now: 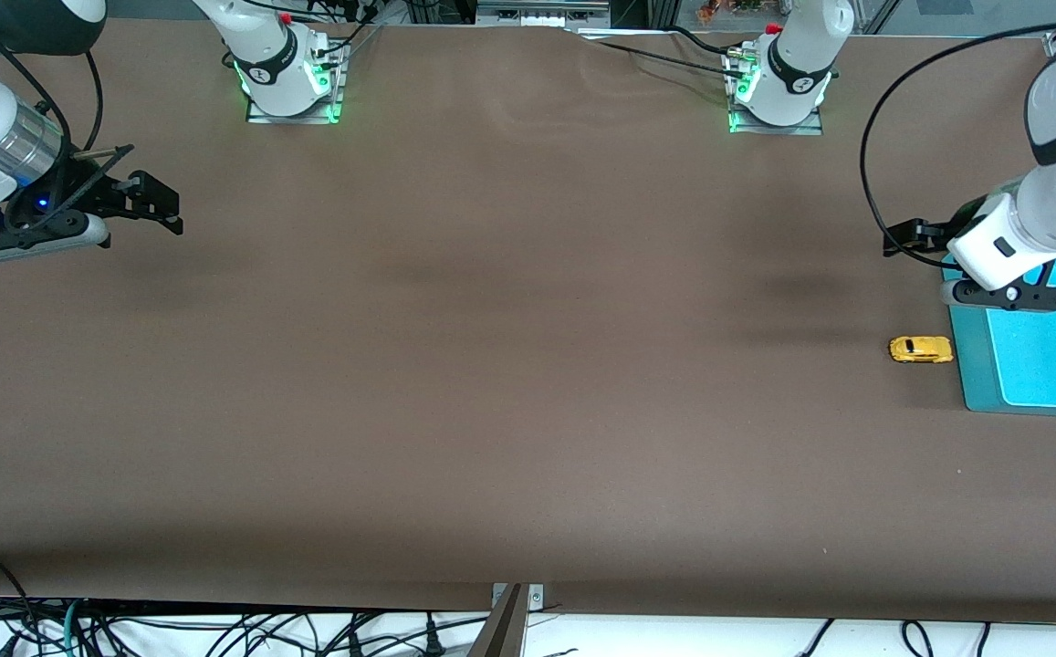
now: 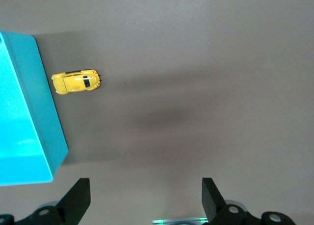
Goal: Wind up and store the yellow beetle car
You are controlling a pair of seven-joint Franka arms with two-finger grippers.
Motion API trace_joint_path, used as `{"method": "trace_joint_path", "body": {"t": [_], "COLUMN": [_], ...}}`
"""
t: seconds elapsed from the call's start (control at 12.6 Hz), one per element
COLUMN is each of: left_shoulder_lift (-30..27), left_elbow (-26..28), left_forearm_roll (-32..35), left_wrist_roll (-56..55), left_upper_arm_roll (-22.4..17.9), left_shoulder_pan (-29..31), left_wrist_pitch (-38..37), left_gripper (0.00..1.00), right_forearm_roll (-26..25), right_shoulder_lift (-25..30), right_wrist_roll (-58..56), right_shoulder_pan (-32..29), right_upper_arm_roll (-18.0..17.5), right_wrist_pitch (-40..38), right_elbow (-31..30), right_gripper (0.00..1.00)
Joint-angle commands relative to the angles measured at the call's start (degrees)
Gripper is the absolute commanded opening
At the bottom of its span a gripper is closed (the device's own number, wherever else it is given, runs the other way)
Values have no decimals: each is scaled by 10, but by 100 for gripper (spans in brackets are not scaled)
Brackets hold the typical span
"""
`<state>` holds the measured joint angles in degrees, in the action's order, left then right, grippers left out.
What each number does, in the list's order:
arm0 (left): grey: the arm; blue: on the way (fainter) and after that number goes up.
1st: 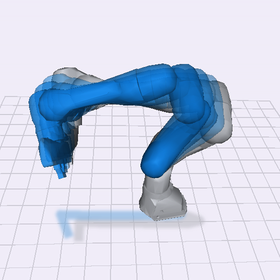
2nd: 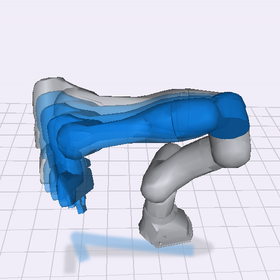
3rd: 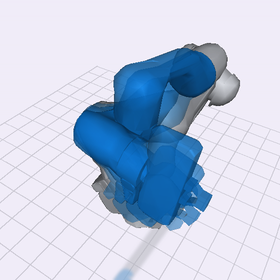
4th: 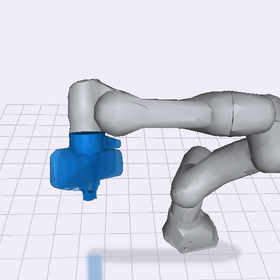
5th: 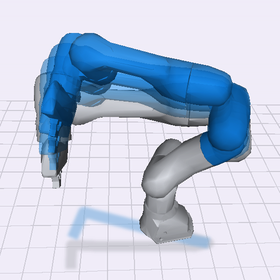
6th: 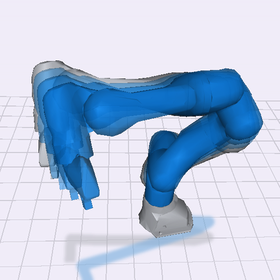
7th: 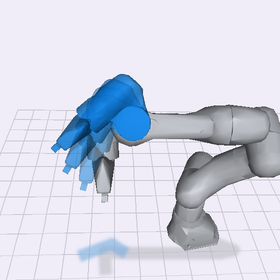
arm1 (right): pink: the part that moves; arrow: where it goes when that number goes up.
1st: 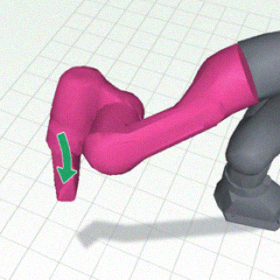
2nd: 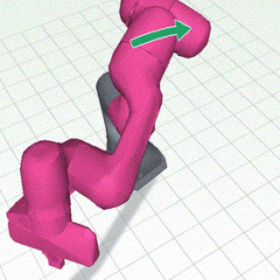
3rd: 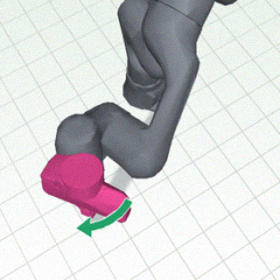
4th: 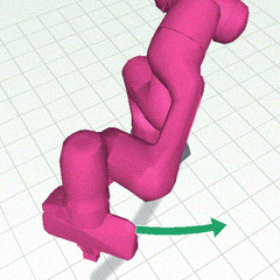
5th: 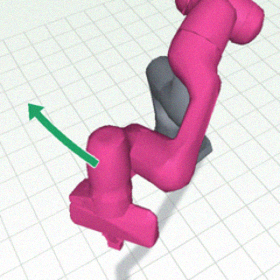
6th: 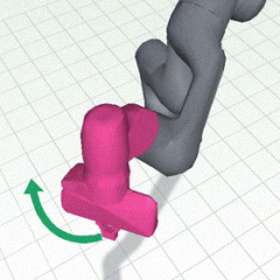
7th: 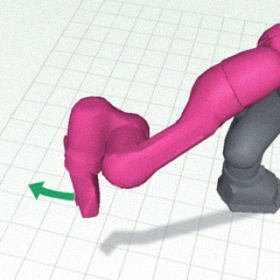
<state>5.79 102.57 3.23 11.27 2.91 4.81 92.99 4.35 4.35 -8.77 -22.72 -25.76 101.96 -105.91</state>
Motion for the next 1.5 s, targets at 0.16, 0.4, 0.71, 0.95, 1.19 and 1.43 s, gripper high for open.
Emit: {"method": "trace_joint_path", "body": {"t": [0.16,0.4,0.71,0.95,1.19,1.43], "left_shoulder_lift": [4,28,95,167,201,214], "left_elbow": [86,152,156,157,161,163], "left_forearm_roll": [16,26,107,109,120,127], "left_wrist_roll": [258,489,609,668,703,771], "left_upper_arm_roll": [-23,-69,-71,-71,-72,-90], "left_shoulder_pan": [47,62,61,61,61,61], "left_wrist_pitch": [73,237,355,455,533,537], "left_gripper": [100,100,100,100,100,100], "right_forearm_roll": [11,11,10,10,9,9], "right_shoulder_lift": [8,0,-5,-11,-11,-12], "right_wrist_roll": [6,4,2,2,2,2], "right_shoulder_pan": [5,3,-5,-5,-6,-5], "right_upper_arm_roll": [8,8,9,9,9,9], "right_wrist_pitch": [-13,-13,-13,-13,-13,-13], "right_elbow": [4,11,11,12,12,12], "right_gripper": [100,100,100,100,100,100]}}
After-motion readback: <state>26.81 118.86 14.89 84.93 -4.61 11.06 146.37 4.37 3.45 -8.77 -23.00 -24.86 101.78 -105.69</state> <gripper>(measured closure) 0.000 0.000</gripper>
